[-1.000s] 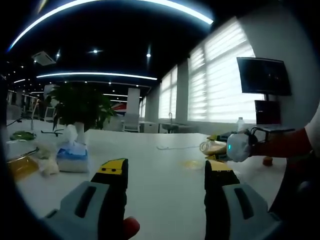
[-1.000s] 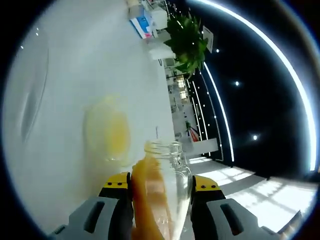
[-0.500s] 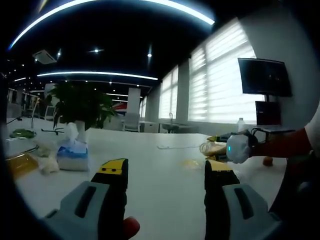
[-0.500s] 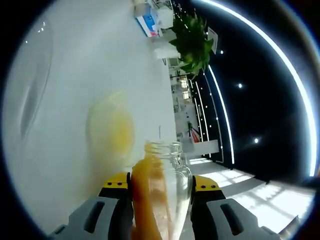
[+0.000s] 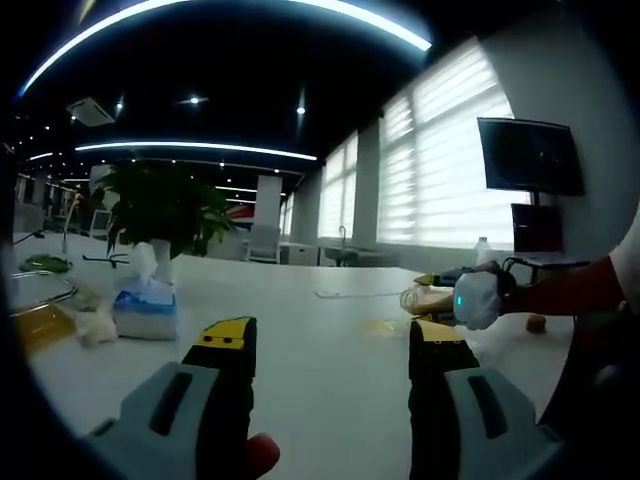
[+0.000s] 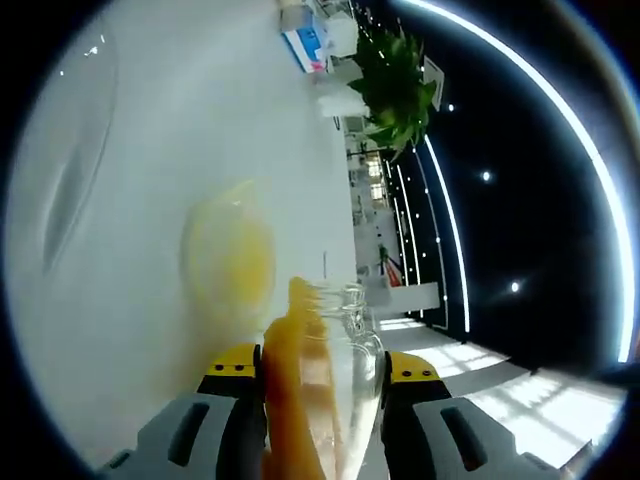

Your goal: Open the Petri dish lid, place the lid on the table, pour the liquid culture medium into the Petri dish, pick up the Petri dish lid from the table, and close the Petri dish

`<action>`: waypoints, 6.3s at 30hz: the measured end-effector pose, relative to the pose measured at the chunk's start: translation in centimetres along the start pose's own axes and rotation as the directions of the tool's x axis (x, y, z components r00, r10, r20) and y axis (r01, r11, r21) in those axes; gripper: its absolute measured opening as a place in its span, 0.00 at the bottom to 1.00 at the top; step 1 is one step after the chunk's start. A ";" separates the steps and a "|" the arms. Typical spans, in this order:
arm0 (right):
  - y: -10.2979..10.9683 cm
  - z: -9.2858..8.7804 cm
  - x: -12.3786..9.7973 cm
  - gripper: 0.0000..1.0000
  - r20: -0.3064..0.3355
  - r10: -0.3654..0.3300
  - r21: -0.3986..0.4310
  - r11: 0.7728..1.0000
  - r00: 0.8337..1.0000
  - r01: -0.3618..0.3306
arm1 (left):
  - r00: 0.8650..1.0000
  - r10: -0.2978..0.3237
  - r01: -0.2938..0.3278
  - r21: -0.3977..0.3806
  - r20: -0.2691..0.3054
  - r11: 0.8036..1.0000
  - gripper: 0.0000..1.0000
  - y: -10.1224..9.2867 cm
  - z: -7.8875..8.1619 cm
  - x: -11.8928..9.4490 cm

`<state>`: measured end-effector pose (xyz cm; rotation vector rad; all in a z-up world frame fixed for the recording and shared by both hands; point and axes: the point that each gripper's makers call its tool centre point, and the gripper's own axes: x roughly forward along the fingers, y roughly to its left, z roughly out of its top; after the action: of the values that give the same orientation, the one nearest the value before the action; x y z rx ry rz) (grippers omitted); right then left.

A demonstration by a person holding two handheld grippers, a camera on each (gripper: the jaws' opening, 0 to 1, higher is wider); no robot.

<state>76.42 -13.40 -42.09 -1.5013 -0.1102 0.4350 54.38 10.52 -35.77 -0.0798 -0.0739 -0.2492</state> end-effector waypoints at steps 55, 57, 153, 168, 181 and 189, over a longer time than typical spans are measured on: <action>-5.0 -0.8 -0.8 0.40 0.010 -0.070 0.293 0.954 0.998 0.063 | 1.000 -0.010 0.010 -0.015 0.014 1.000 0.53 -0.7 0.6 0.1; -5.5 -0.9 -0.8 0.40 0.009 -0.075 0.324 0.943 0.997 0.068 | 1.000 -0.011 0.011 -0.013 0.015 1.000 0.53 -0.7 0.7 0.1; -13.0 -11.5 -7.6 0.47 -0.062 -0.166 0.980 0.178 0.984 0.092 | 0.998 -0.070 0.070 0.062 0.006 0.996 0.54 -4.6 2.5 1.5; -12.9 -10.8 -12.8 0.47 0.072 -0.142 0.974 0.225 0.987 -0.038 | 0.996 -0.095 0.094 0.073 0.002 0.993 0.54 -5.1 2.9 1.4; -12.4 -9.5 -18.3 0.46 0.148 -0.177 0.961 0.258 0.973 -0.099 | 0.993 -0.118 0.117 0.087 0.000 0.989 0.55 -5.6 2.9 0.7; -11.1 -9.6 -20.9 0.45 0.164 -0.187 0.958 0.265 0.968 -0.111 | 0.991 -0.133 0.133 0.093 -0.003 0.987 0.55 -5.9 2.7 0.4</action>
<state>62.78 -29.69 -27.96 -0.1553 -0.0486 0.5061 53.08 4.96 -32.69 0.0176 -0.0937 -0.3784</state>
